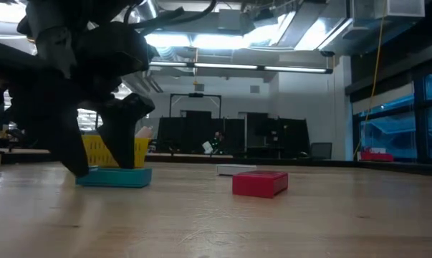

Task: Pick & Place Office items
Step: Put the light blue digital timer into the orange bin

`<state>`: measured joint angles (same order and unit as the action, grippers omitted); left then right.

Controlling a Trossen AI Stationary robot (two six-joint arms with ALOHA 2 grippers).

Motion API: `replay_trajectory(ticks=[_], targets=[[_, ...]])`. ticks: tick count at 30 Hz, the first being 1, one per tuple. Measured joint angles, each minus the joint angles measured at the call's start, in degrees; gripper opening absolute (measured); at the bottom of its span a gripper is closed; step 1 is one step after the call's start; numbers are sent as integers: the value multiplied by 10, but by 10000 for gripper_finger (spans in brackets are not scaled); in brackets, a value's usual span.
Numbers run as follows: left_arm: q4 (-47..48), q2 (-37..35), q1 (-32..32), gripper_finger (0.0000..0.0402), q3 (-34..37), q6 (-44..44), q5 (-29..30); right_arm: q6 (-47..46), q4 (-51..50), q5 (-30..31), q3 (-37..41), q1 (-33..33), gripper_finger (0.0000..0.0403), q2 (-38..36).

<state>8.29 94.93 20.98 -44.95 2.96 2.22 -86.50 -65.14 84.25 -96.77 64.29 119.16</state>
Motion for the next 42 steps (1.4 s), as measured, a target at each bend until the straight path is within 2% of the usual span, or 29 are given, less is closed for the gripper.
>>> replay_trajectory(ticks=[17, 20, 26, 31, 35, 42], targets=[[-74, 67, 7, 264, -2, 1, 28, 2, 0, -13, 0, -1, 256, 0], [-87, 65, 8, 238, -1, -1, 30, 4, 0, -13, 0, -1, 256, 0], [-97, 65, 8, 156, 0, -5, 27, 4, 0, -13, 0, -1, 256, 0], [-137, 66, 7, 151, 1, -8, 35, 7, -1, -11, 0, -1, 256, 0], [-215, 68, 7, 151, 3, -14, 41, 17, -1, -16, 0, -5, 256, 0], [-442, 56, 6, 152, 2, -16, 16, 59, -1, -87, 0, -24, 256, 0]])
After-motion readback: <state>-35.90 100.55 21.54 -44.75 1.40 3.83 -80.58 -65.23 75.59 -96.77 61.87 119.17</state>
